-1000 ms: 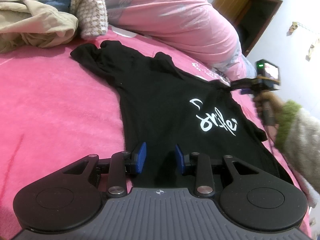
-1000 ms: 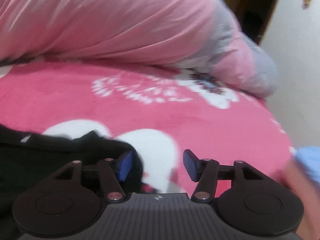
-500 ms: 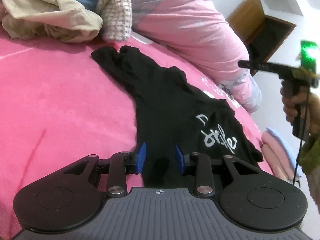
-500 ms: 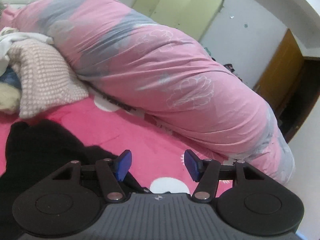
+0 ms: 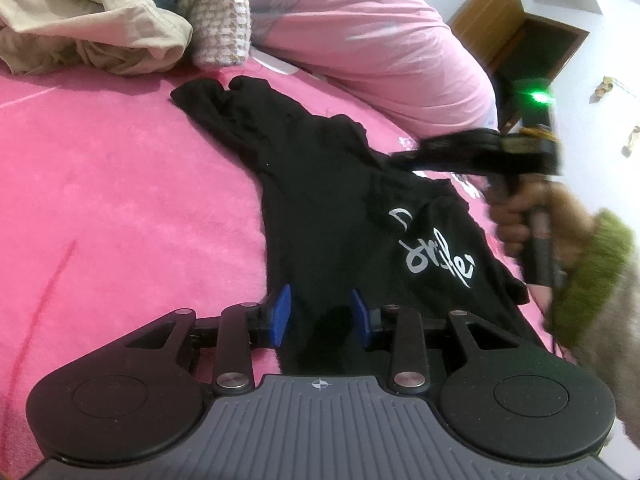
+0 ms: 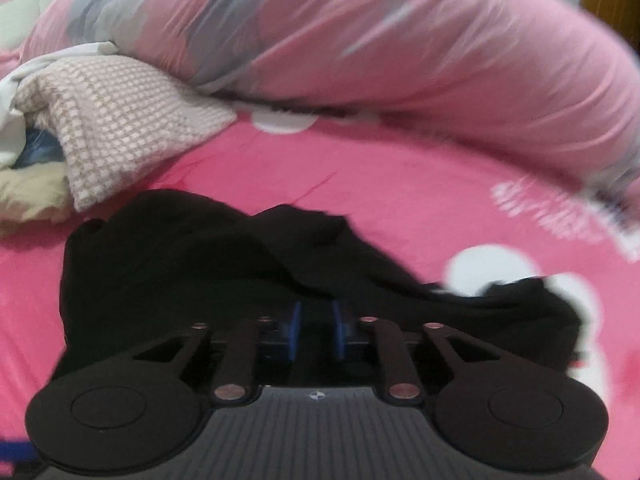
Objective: Fold clothes
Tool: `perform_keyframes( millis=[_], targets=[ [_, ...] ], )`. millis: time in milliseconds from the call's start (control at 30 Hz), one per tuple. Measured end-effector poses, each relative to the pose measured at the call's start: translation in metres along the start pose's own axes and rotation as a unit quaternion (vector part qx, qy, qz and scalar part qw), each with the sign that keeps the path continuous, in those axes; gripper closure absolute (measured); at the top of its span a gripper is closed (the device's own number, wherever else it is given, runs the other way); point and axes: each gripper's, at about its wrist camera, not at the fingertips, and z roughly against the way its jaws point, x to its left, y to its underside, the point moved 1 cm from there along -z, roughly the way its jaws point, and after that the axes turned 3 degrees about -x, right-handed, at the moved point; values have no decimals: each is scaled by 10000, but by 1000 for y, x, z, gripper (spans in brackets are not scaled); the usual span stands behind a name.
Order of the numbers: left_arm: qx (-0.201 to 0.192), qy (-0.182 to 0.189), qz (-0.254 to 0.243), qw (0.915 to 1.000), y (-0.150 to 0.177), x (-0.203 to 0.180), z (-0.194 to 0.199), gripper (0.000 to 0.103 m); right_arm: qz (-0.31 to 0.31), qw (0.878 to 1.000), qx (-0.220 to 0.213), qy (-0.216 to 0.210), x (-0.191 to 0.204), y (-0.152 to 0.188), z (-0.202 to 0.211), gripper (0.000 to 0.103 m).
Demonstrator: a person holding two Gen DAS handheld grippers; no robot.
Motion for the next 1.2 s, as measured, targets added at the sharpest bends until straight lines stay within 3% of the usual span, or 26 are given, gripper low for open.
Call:
perform_keyframes(
  millis=[67, 133, 233, 333, 500, 600, 733, 800, 1033, 1100, 1200],
  targets=[
    [4, -7, -26, 10000, 0, 0, 0, 70, -145, 9997, 66, -161, 3, -4, -25, 90],
    [5, -12, -60, 10000, 1, -1, 0, 70, -266, 9996, 93, -59, -1, -10, -51, 91],
    [2, -19, -108, 9999, 1, -1, 0, 70, -885, 9960, -116, -24, -21, -22, -73, 93],
    [-6, -35, -151, 9999, 1, -1, 0, 70, -1288, 9906, -461, 99, -37, -31, -74, 92],
    [-14, -47, -171, 9998, 2, -2, 0, 70, -1828, 9806, -582, 408, -55, -35, -63, 90],
    [-24, -3, -56, 10000, 0, 0, 2, 70, -1236, 9896, -728, -138, -25, -33, -35, 90],
    [-382, -100, 294, 9988, -10, 12, 13, 70, -558, 9930, -783, -685, 21, -23, 4, 88],
    [-575, -342, 414, 9969, -19, 17, 18, 70, -463, 9928, -742, -816, 30, -20, 12, 88],
    [-382, -1266, 964, 9865, -83, 31, 29, 69, -199, 9908, -639, -1174, 57, -13, 21, 84],
    [-581, -1383, 1023, 9834, -97, 41, 17, 69, -242, 9900, -629, -1240, 62, -7, 19, 83],
    [-455, -1413, 1479, 9778, -113, 65, -22, 69, -391, 9871, -543, -1458, 67, 3, 15, 83]
  ],
)
